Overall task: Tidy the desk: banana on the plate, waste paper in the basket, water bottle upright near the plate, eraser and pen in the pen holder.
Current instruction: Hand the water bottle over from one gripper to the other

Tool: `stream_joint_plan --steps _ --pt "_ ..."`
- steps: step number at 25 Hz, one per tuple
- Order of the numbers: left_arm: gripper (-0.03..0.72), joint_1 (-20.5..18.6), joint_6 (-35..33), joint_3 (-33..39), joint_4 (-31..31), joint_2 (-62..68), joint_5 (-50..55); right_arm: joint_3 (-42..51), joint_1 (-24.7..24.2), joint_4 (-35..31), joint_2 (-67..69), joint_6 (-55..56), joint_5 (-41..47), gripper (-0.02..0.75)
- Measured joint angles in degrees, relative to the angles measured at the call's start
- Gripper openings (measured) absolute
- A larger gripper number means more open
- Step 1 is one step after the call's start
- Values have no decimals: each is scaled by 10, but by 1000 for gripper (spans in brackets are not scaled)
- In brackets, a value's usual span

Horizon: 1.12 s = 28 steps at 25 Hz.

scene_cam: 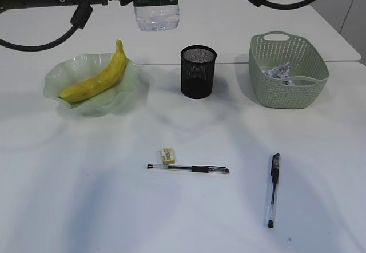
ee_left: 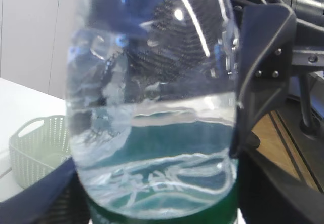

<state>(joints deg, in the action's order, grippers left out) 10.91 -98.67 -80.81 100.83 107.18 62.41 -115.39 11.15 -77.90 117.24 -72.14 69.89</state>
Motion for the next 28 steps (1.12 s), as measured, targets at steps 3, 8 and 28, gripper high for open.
stream_joint_plan --steps 3,8,28 --pt "554 0 0 0 0 0 0 0 0 -3 0 0 0 347" --pt "540 0 0 -1 0 0 -2 0 0 -3 0 0 0 347" --pt "389 0 5 -1 0 0 -8 0 0 -2 0 -2 -2 347"
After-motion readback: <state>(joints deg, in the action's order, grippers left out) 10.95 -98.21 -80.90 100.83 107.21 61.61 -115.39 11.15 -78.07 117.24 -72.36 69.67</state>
